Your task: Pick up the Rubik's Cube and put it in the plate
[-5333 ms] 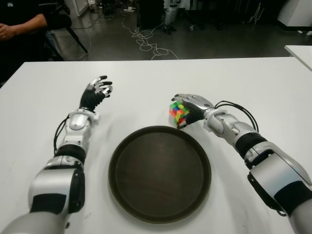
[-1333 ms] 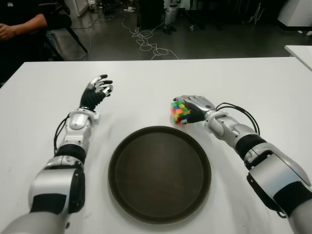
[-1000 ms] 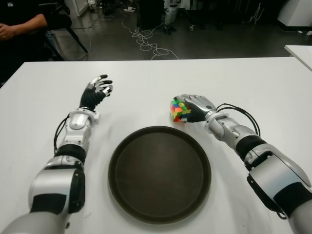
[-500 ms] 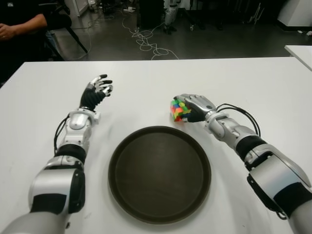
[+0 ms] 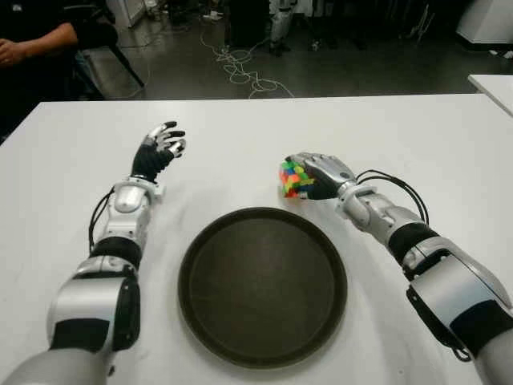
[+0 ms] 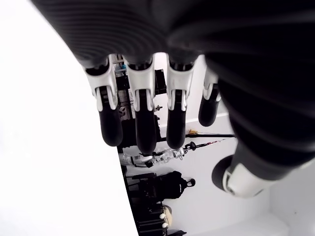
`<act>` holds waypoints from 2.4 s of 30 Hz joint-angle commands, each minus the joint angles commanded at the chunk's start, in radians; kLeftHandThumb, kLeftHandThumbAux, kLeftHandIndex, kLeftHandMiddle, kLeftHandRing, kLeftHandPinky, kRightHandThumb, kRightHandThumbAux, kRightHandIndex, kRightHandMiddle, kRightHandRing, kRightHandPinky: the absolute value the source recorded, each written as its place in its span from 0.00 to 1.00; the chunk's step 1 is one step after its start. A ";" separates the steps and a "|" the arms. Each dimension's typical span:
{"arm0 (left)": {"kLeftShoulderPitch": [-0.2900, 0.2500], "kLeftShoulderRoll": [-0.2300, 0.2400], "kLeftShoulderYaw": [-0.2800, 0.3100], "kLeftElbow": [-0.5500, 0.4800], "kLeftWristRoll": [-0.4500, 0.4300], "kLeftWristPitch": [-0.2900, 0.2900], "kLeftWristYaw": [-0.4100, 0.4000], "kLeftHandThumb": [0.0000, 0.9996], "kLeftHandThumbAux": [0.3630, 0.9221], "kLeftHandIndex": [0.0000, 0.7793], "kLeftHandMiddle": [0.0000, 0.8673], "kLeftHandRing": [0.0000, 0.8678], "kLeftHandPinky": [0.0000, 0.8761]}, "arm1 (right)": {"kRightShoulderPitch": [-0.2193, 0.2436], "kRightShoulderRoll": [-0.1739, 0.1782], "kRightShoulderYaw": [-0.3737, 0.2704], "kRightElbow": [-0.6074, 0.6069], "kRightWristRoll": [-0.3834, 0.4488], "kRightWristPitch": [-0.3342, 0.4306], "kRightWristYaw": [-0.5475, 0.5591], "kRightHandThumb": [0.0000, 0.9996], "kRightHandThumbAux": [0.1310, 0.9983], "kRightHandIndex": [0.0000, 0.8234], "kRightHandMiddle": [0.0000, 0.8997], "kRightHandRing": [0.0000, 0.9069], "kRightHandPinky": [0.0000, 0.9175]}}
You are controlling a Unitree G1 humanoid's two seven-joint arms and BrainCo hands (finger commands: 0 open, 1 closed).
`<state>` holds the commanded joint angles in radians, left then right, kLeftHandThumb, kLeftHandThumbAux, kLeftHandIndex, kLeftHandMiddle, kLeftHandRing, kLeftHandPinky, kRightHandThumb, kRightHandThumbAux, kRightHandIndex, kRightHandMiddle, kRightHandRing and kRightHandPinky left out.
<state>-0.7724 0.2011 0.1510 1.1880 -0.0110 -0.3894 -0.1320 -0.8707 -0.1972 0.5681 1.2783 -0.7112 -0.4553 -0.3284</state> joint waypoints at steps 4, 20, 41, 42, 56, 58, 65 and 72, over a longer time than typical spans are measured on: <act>0.000 -0.001 0.000 0.000 -0.001 0.001 0.003 0.16 0.58 0.22 0.29 0.29 0.30 | 0.001 0.000 -0.002 -0.002 0.001 -0.002 -0.012 0.70 0.70 0.49 0.33 0.35 0.40; 0.003 -0.001 -0.002 -0.001 -0.001 -0.008 0.004 0.17 0.55 0.22 0.29 0.28 0.29 | 0.003 0.004 -0.020 -0.010 0.008 0.005 -0.043 0.71 0.69 0.49 0.32 0.35 0.42; -0.002 0.001 -0.002 0.004 -0.001 0.002 0.000 0.16 0.59 0.22 0.29 0.28 0.30 | 0.000 -0.026 -0.019 -0.106 -0.014 -0.080 -0.151 0.71 0.69 0.50 0.38 0.40 0.46; -0.002 0.000 -0.001 0.004 -0.002 0.001 0.000 0.16 0.60 0.22 0.29 0.28 0.30 | 0.002 -0.029 -0.017 -0.119 -0.016 -0.089 -0.157 0.71 0.69 0.50 0.38 0.40 0.46; -0.003 -0.003 0.000 0.005 -0.002 -0.004 0.009 0.18 0.57 0.23 0.29 0.29 0.30 | 0.082 -0.082 -0.030 -0.361 -0.032 -0.231 -0.250 0.83 0.65 0.46 0.56 0.59 0.63; -0.004 -0.002 0.000 0.006 -0.002 -0.003 0.008 0.18 0.57 0.23 0.29 0.29 0.30 | 0.100 -0.088 -0.037 -0.409 -0.032 -0.233 -0.243 0.83 0.65 0.46 0.56 0.60 0.63; -0.005 0.000 -0.003 0.007 0.001 0.001 0.009 0.16 0.58 0.22 0.29 0.28 0.30 | 0.187 -0.097 -0.056 -0.598 -0.006 -0.209 -0.142 0.83 0.65 0.46 0.58 0.63 0.67; -0.006 0.001 -0.005 0.007 0.004 0.005 0.014 0.17 0.59 0.22 0.29 0.29 0.31 | 0.271 -0.097 -0.052 -0.740 0.040 -0.197 0.045 0.83 0.65 0.46 0.57 0.60 0.63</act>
<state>-0.7781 0.2017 0.1456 1.1951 -0.0071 -0.3849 -0.1178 -0.6001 -0.2945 0.5165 0.5378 -0.6711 -0.6524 -0.2833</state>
